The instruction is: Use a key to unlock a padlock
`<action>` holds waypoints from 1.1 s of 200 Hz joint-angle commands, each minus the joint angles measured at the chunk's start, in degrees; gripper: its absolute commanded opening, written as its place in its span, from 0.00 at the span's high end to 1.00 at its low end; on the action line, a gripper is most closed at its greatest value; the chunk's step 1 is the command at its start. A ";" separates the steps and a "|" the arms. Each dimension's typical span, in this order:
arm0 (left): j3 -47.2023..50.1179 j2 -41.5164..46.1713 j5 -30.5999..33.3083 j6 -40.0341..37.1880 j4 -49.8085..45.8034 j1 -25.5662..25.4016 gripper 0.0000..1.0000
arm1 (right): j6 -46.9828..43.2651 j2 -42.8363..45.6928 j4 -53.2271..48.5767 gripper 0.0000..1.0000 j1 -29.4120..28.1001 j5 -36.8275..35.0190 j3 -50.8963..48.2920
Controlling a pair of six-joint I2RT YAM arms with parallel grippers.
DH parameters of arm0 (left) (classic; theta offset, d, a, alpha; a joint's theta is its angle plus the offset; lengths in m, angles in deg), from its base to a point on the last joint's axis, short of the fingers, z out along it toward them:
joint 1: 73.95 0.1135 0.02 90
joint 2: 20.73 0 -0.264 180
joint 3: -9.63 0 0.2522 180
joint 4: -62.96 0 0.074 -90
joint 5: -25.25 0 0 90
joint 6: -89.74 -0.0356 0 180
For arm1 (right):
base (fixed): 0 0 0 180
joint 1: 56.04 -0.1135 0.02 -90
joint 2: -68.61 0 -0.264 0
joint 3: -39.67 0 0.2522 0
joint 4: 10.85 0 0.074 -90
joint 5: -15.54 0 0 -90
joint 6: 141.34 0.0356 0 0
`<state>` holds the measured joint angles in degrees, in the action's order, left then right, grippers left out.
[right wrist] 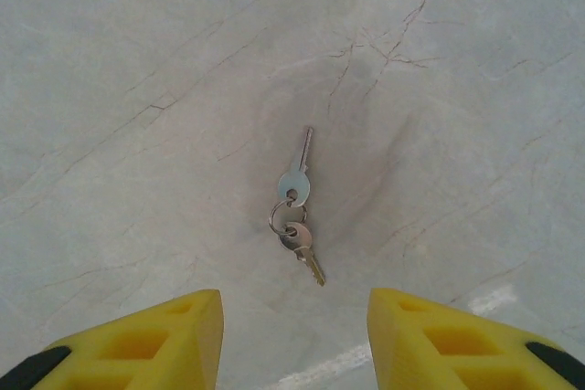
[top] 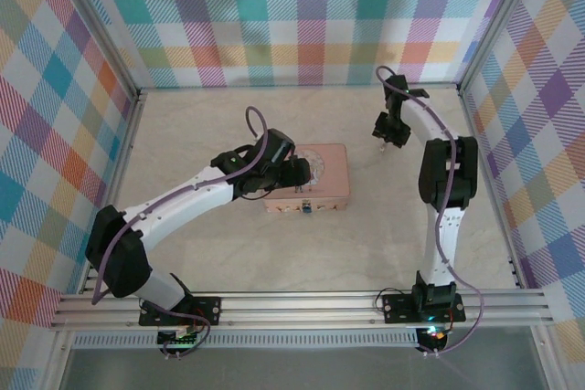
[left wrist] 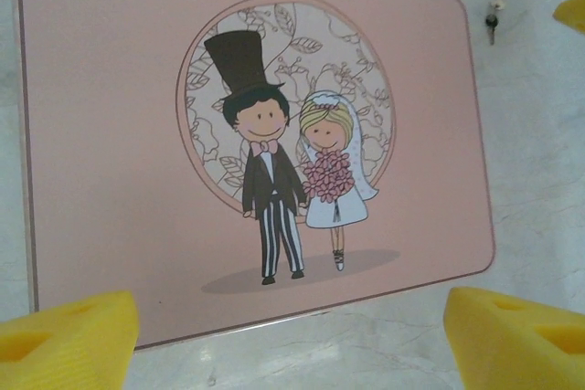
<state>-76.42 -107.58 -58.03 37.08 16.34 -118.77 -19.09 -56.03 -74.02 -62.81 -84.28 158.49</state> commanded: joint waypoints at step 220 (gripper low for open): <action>-0.39 -1.31 1.34 -0.17 -0.91 -0.75 0.13 | -3.96 -8.15 -2.68 0.93 1.23 3.45 3.28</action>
<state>-76.42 -108.45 -57.64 36.73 16.14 -118.81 -21.91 -64.38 -76.62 -61.93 -81.92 164.04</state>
